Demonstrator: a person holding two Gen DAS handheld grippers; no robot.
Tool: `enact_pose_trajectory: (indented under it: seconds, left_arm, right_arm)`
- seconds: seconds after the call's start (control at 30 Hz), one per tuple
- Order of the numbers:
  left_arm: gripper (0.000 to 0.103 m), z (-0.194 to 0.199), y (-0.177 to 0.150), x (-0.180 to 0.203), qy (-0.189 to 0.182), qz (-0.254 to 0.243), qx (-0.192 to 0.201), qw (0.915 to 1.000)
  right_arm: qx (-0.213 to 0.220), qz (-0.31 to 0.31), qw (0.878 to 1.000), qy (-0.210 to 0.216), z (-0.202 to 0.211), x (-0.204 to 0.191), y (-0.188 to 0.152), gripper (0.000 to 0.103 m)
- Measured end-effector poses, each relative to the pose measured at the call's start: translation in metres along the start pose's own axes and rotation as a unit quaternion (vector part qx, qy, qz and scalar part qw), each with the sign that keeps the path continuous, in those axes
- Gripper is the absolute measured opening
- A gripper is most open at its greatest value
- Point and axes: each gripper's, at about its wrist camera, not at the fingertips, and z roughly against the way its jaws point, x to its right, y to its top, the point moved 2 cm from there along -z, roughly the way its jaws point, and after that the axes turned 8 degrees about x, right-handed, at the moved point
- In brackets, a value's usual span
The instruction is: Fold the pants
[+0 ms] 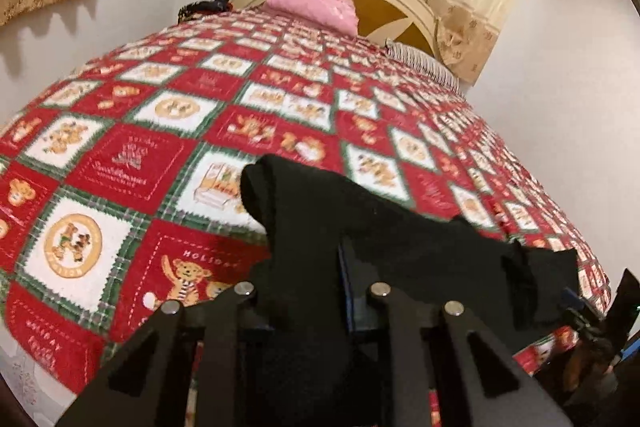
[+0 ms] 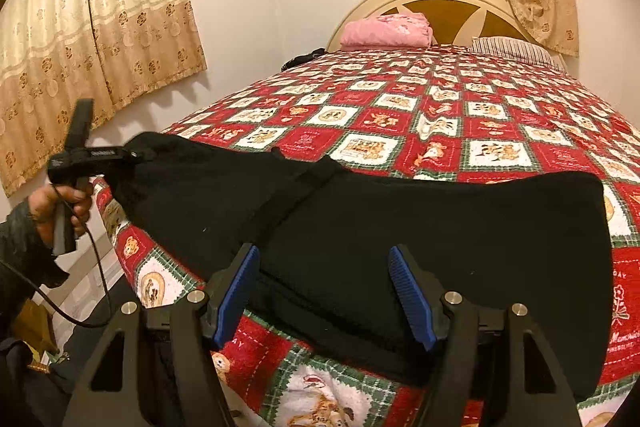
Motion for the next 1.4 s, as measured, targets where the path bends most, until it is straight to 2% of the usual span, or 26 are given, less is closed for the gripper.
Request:
enact_pose_trajectory:
  seconds: [0.13, 0.33, 0.47, 0.7, 0.9, 1.1, 1.23, 1.3, 1.37, 1.4]
  left_arm:
    - [0.023, 0.021, 0.014, 0.031, -0.022, -0.007, 0.015, 0.9996]
    - [0.023, 0.040, 0.033, 0.092, -0.101, -0.017, 0.032, 0.9943]
    - [0.023, 0.039, 0.041, 0.150, -0.162, -0.038, 0.029, 0.9857]
    - [0.023, 0.014, 0.033, 0.244, -0.227, -0.089, -0.007, 0.9698]
    - [0.023, -0.023, 0.003, 0.303, -0.243, -0.126, -0.057, 0.9603]
    - [0.023, -0.057, -0.044, 0.342, -0.226, -0.170, -0.101, 0.9539]
    - [0.026, -0.067, -0.071, 0.363, -0.217, -0.207, -0.104, 0.9483]
    - [0.028, -0.066, -0.078, 0.371, -0.227, -0.214, -0.103, 0.9446]
    - [0.038, -0.056, -0.080, 0.379, -0.236, -0.226, -0.090, 0.9409]
    - [0.040, -0.051, -0.077, 0.380, -0.241, -0.228, -0.079, 0.9400]
  right_arm:
    - [0.012, 0.009, 1.000, -0.017, 0.010, 0.002, 0.009, 0.069]
    - [0.040, -0.003, 0.998, -0.042, 0.038, 0.021, 0.027, 0.069]
    - [0.052, -0.021, 0.995, -0.078, 0.058, 0.044, 0.034, 0.069]
    - [0.063, -0.083, 0.984, -0.143, 0.090, 0.100, 0.024, 0.069]
    - [0.063, -0.150, 0.968, -0.191, 0.102, 0.151, 0.013, 0.069]
    - [0.050, -0.199, 0.954, -0.218, 0.100, 0.181, 0.000, 0.069]
    - [0.049, -0.199, 0.954, -0.219, 0.097, 0.182, -0.004, 0.069]
    - [0.050, -0.195, 0.955, -0.218, 0.097, 0.180, -0.006, 0.069]
    - [0.051, -0.194, 0.956, -0.215, 0.097, 0.180, -0.008, 0.069]
    - [0.052, -0.194, 0.956, -0.213, 0.097, 0.180, -0.008, 0.069]
